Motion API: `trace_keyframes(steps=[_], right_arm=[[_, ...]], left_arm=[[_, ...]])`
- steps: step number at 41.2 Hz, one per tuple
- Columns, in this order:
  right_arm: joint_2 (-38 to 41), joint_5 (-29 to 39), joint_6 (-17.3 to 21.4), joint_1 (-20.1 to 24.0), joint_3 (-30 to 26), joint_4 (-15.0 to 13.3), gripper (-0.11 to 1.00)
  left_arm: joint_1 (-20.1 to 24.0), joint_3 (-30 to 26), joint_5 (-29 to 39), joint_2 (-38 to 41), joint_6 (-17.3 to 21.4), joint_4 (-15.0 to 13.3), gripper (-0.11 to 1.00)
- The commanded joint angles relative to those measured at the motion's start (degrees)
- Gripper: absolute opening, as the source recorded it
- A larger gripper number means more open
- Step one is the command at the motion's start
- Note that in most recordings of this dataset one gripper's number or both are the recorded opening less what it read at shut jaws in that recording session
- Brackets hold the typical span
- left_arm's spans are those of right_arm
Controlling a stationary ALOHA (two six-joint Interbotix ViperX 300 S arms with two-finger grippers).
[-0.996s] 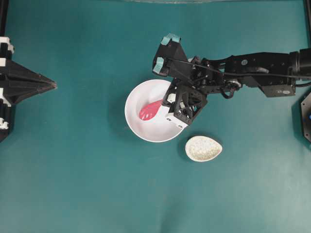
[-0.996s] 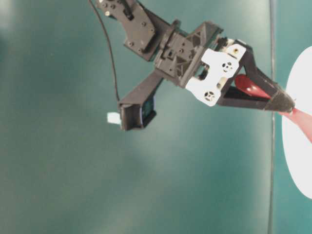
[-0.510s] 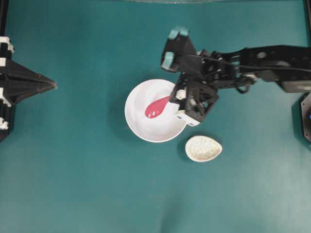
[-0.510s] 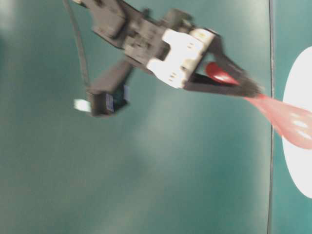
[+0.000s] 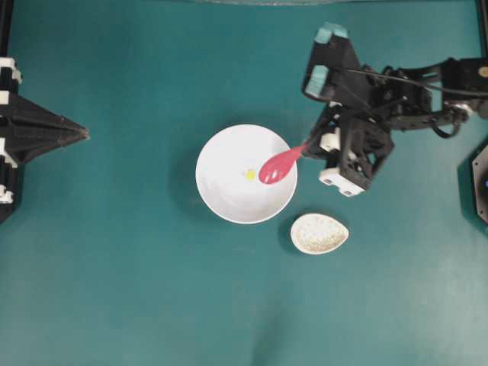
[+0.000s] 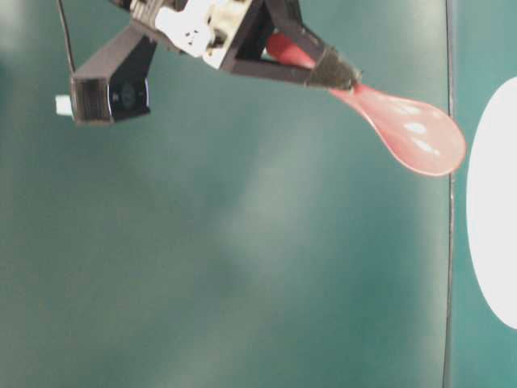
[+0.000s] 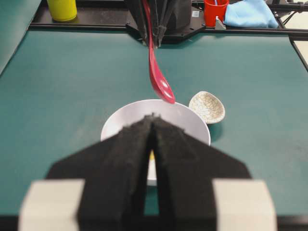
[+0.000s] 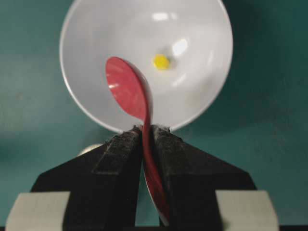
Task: Scoop the yellow hexagonal prism block from the bowl with a spoon using the right arm.
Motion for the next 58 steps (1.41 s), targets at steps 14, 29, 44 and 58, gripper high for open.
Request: trace_keyframes(steps=[14, 29, 44, 58], right_arm=[[-8.3, -4.6, 2.0, 5.0, 8.8, 0.4, 0.16], [-8.8, -18.1, 7.2, 9.3, 20.2, 0.5, 0.16], [-8.3, -26.3, 9.4, 12.2, 25.7, 0.9, 0.16], [-4.1, -28.3, 9.4, 14.1, 26.1, 2.5, 0.16]], left_arm=[[0.2, -1.4, -0.6, 0.2, -0.2, 0.1, 0.01], [0.2, -1.4, -0.4, 0.2, -0.2, 0.1, 0.01], [0.2, -1.4, -0.4, 0.2, -0.2, 0.1, 0.01], [0.2, -1.4, -0.4, 0.2, -0.2, 0.1, 0.01]])
